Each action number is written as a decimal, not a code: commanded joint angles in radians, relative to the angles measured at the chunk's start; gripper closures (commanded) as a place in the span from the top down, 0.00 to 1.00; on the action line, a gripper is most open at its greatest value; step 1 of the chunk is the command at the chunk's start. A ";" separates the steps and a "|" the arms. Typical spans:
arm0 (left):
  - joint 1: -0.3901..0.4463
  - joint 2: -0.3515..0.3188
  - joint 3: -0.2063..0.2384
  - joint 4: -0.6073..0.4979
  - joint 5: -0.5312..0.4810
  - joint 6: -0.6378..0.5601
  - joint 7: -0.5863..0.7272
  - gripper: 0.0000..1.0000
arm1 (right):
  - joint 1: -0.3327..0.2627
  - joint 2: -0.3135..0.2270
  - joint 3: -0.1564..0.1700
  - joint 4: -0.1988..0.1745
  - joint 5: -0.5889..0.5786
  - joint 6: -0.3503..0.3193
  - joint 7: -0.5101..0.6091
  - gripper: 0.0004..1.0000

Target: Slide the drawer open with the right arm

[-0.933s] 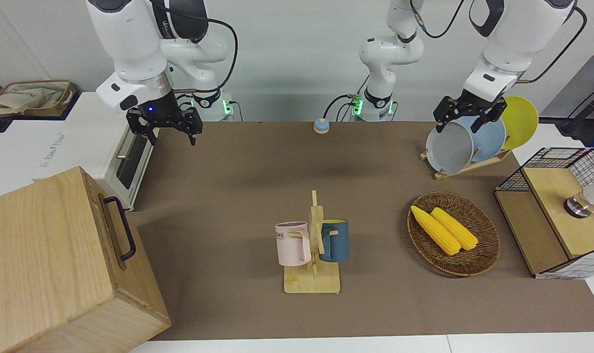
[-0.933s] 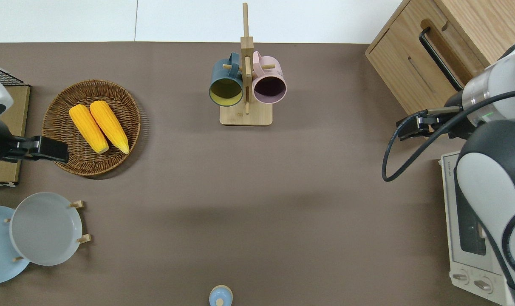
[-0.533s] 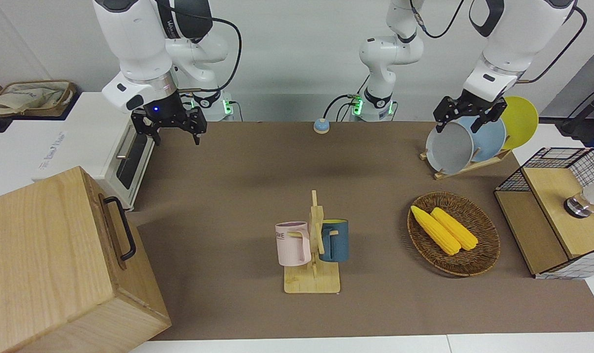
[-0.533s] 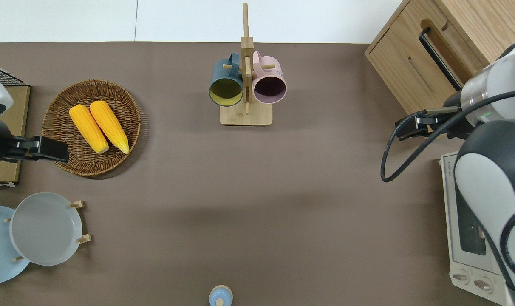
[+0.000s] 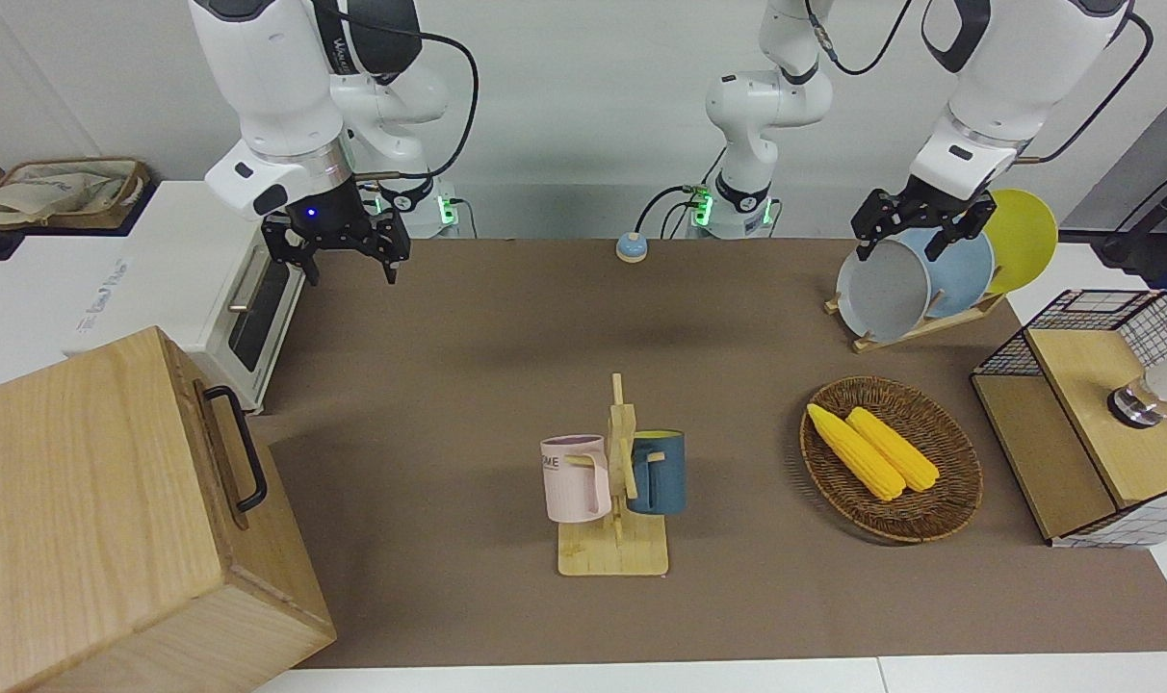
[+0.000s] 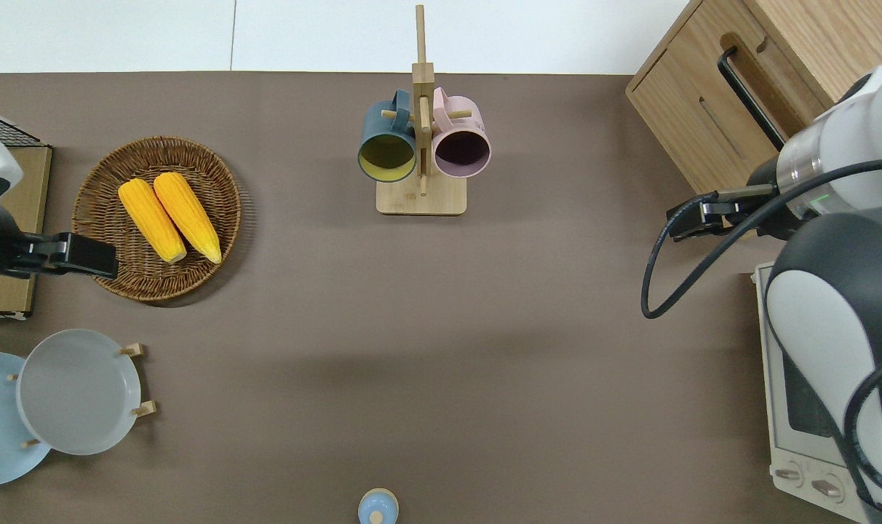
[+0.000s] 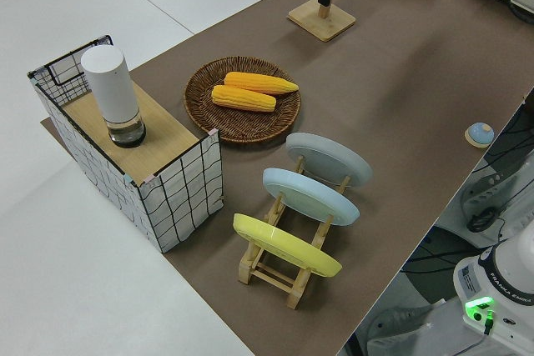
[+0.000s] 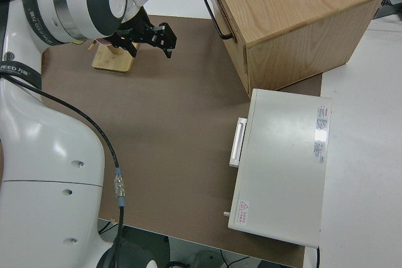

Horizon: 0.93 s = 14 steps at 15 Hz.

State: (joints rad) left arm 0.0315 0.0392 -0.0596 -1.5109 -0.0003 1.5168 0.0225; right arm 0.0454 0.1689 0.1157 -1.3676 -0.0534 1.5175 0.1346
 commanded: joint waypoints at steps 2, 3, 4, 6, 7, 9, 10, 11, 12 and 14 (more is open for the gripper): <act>0.004 0.011 -0.006 0.026 0.017 -0.020 0.010 0.99 | -0.004 0.004 0.004 0.007 -0.071 0.015 -0.015 0.99; 0.004 0.011 -0.006 0.024 0.017 -0.020 0.010 0.99 | -0.002 0.006 0.010 0.007 -0.116 0.015 -0.015 0.99; 0.004 0.011 -0.006 0.024 0.017 -0.020 0.010 0.99 | 0.002 0.011 0.013 0.007 -0.162 0.015 -0.016 0.99; 0.004 0.011 -0.006 0.024 0.017 -0.020 0.010 0.99 | 0.049 0.021 0.015 0.007 -0.262 0.015 -0.013 0.99; 0.004 0.011 -0.006 0.026 0.017 -0.020 0.010 0.99 | 0.069 0.029 0.015 0.007 -0.328 0.015 -0.013 0.99; 0.004 0.011 -0.006 0.026 0.017 -0.020 0.010 0.99 | 0.128 0.047 0.015 0.007 -0.448 0.015 -0.012 0.99; 0.004 0.011 -0.006 0.026 0.017 -0.020 0.010 0.99 | 0.157 0.060 0.015 0.007 -0.524 0.013 -0.012 0.99; 0.004 0.011 -0.006 0.024 0.017 -0.020 0.010 0.99 | 0.183 0.072 0.015 0.005 -0.602 0.012 -0.012 0.99; 0.004 0.011 -0.006 0.024 0.017 -0.020 0.010 0.99 | 0.209 0.084 0.015 0.004 -0.667 0.010 -0.012 0.99; 0.004 0.013 -0.006 0.026 0.017 -0.020 0.010 0.99 | 0.251 0.110 0.015 0.001 -0.761 0.012 -0.012 0.99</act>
State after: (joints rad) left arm 0.0315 0.0392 -0.0596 -1.5109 -0.0003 1.5168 0.0225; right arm 0.2426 0.2384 0.1350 -1.3681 -0.6770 1.5196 0.1336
